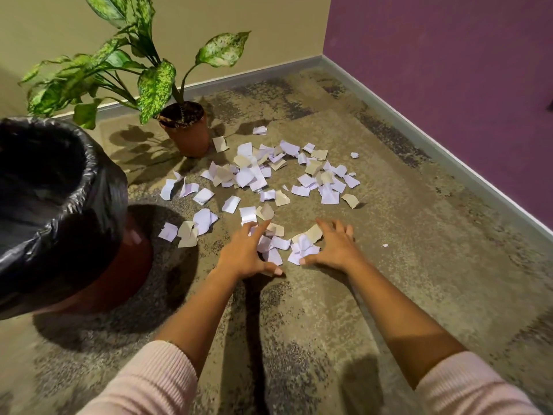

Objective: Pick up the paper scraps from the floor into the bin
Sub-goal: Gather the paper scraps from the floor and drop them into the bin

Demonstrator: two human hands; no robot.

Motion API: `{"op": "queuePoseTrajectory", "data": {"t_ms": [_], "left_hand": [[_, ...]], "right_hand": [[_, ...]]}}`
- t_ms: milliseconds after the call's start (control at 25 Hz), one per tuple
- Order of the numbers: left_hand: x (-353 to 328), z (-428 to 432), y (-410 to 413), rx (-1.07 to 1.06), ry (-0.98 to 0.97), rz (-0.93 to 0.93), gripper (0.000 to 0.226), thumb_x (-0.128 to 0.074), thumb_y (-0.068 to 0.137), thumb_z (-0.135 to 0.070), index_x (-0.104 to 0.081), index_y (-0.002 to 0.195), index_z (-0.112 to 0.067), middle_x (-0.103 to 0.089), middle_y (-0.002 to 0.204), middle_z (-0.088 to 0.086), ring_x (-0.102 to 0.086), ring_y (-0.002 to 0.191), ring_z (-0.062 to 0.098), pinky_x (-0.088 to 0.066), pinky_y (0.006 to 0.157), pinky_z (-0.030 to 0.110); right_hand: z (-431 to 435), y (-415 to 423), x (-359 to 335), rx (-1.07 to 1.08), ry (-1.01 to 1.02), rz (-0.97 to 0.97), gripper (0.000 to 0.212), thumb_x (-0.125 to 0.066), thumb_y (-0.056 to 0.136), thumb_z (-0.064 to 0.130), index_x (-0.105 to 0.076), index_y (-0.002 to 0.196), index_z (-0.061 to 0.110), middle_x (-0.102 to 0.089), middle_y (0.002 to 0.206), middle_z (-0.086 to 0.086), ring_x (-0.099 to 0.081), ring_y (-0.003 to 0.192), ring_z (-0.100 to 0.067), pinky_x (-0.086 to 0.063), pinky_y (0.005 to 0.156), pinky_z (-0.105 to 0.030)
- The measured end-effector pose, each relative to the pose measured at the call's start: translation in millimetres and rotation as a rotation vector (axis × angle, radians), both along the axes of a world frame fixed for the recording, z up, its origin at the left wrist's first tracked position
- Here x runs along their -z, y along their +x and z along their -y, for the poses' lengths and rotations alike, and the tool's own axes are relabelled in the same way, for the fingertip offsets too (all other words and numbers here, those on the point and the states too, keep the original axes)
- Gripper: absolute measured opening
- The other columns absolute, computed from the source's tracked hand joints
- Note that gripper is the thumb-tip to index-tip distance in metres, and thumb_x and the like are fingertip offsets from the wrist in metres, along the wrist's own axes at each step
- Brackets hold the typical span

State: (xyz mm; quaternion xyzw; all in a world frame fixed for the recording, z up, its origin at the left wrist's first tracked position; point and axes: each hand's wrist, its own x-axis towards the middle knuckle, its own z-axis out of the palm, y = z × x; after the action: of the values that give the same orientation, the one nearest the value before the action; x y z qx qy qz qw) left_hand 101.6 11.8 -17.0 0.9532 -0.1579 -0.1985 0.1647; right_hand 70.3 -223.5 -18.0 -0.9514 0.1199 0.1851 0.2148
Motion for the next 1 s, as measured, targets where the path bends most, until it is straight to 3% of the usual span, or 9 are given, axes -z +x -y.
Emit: {"op": "queuePoseTrajectory", "data": {"t_ms": [80,200,320,400,520,720,880,1000], "left_hand": [[3,3,-3,0.07,0.1,0.019,0.13,-0.078,0.05,-0.073,-0.004,0.152,-0.042,-0.011,0.16,0.004,-0.023,0.143,0.033,-0.044,0.103,0.052],[8,8,-3,0.097,0.24,0.059,0.116,-0.078,0.059,-0.066,-0.012,0.151,-0.042,-0.007,0.16,0.003,-0.026,0.14,0.033,-0.045,0.101,0.051],[11,8,-2,0.054,0.202,0.112,0.08,-0.07,0.078,-0.044,-0.03,0.146,-0.036,-0.019,0.154,0.006,-0.035,0.131,0.032,-0.05,0.095,0.048],[12,5,0,-0.005,0.119,0.144,0.074,-0.066,0.081,-0.028,-0.029,0.145,-0.033,-0.023,0.15,0.007,-0.042,0.126,0.033,-0.056,0.083,0.045],[12,-3,8,-0.115,0.051,0.111,0.099,-0.075,0.074,-0.022,-0.011,0.149,-0.032,-0.015,0.149,0.009,-0.049,0.122,0.038,-0.055,0.076,0.044],[9,-11,31,-0.087,0.121,0.038,0.146,-0.091,0.054,-0.038,0.02,0.149,-0.035,0.008,0.157,0.018,-0.038,0.133,0.046,-0.048,0.098,0.052],[8,-9,50,0.042,0.253,0.002,0.155,-0.09,0.052,-0.049,0.03,0.147,-0.031,0.029,0.156,0.018,-0.042,0.134,0.043,-0.048,0.099,0.049],[11,-9,59,0.077,0.301,-0.02,0.153,-0.089,0.054,-0.047,0.031,0.147,-0.03,0.033,0.156,0.014,-0.045,0.133,0.04,-0.051,0.096,0.046]], "right_hand": [[-1,-2,3,-0.035,-0.022,-0.085,0.124,-0.081,0.05,0.067,-0.015,0.149,0.034,-0.015,0.156,-0.011,-0.008,0.142,-0.039,-0.028,0.11,-0.056],[-22,0,7,-0.119,-0.063,-0.096,0.12,-0.081,0.056,0.062,-0.012,0.15,0.032,-0.012,0.157,-0.012,-0.005,0.143,-0.04,-0.024,0.112,-0.054],[-52,5,11,-0.197,-0.037,-0.024,0.107,-0.082,0.068,0.04,-0.015,0.15,0.03,-0.02,0.152,-0.012,-0.013,0.14,-0.036,-0.028,0.112,-0.049],[-66,9,12,-0.226,0.02,0.033,0.103,-0.081,0.073,0.027,-0.013,0.151,0.032,-0.022,0.15,-0.012,-0.018,0.138,-0.034,-0.029,0.113,-0.048],[-74,21,6,-0.224,0.077,0.09,0.113,-0.082,0.071,0.02,-0.004,0.152,0.035,-0.019,0.153,-0.011,-0.02,0.138,-0.033,-0.031,0.111,-0.051],[-76,48,-1,-0.35,-0.069,-0.016,0.135,-0.089,0.061,0.028,0.014,0.149,0.038,0.005,0.159,-0.011,-0.001,0.144,-0.038,-0.029,0.107,-0.06],[-85,67,3,-0.41,-0.116,-0.104,0.141,-0.091,0.055,0.032,0.015,0.148,0.04,0.018,0.16,-0.004,0.006,0.145,-0.041,-0.025,0.107,-0.065],[-91,76,7,-0.442,-0.169,-0.137,0.141,-0.092,0.053,0.034,0.012,0.149,0.04,0.02,0.159,-0.001,0.008,0.145,-0.042,-0.022,0.109,-0.064]]}}
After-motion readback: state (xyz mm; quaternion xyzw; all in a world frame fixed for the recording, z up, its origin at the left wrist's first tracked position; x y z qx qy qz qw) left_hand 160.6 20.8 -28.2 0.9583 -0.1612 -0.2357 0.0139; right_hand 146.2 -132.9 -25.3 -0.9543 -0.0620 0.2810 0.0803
